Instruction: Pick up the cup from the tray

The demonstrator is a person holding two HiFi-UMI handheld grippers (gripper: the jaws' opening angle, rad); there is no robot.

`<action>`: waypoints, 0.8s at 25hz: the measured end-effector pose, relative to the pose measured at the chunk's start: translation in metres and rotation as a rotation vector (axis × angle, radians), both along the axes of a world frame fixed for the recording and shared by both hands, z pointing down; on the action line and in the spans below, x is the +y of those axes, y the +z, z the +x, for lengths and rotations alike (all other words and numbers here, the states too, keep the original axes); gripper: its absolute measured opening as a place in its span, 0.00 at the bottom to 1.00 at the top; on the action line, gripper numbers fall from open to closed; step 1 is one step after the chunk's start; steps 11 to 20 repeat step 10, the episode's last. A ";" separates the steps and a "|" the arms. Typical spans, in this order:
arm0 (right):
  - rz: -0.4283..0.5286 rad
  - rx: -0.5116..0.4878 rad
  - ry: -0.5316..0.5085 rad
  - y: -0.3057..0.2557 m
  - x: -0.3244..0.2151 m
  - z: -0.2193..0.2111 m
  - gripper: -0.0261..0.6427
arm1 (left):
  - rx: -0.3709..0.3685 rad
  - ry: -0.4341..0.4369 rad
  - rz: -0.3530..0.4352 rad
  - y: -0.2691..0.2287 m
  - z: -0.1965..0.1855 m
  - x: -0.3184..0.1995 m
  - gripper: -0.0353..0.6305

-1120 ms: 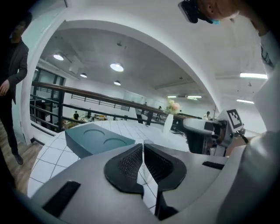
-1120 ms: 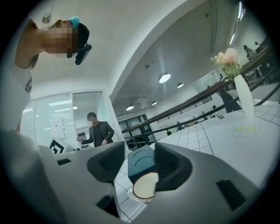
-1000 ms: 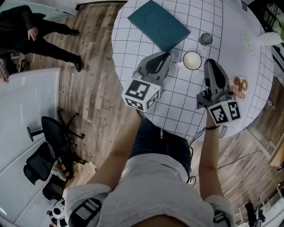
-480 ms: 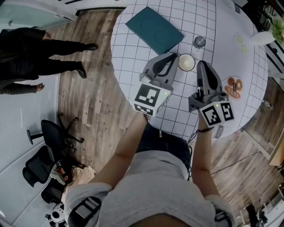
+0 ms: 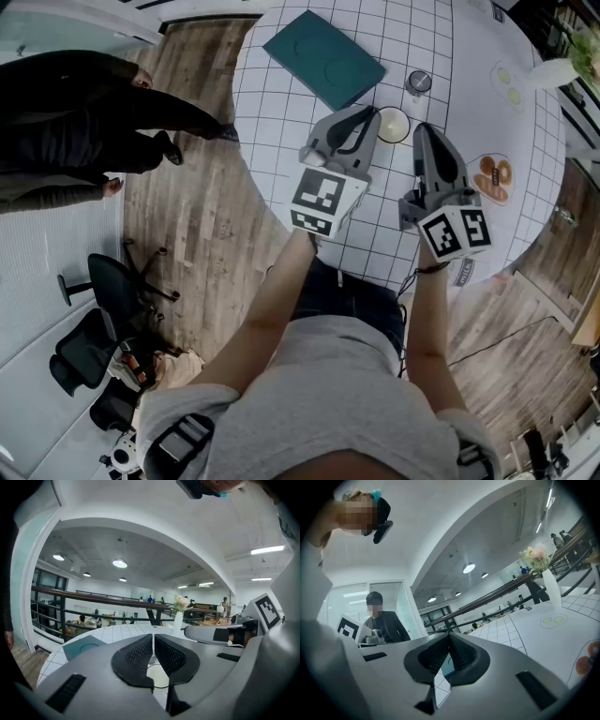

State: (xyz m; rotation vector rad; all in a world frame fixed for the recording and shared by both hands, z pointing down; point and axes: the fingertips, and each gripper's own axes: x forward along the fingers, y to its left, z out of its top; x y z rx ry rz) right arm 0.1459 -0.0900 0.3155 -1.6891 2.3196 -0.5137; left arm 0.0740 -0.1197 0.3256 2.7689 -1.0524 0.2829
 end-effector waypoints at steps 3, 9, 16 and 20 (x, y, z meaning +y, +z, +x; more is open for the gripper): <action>0.001 0.000 0.015 -0.001 0.001 -0.001 0.05 | -0.004 0.018 0.004 -0.001 0.003 0.000 0.08; 0.006 0.010 0.033 -0.003 -0.003 -0.003 0.05 | -0.014 0.047 0.017 -0.003 0.007 -0.003 0.08; 0.006 0.012 0.035 -0.003 -0.003 -0.004 0.05 | -0.015 0.051 0.017 -0.003 0.007 -0.003 0.08; 0.006 0.012 0.035 -0.003 -0.003 -0.004 0.05 | -0.015 0.051 0.017 -0.003 0.007 -0.003 0.08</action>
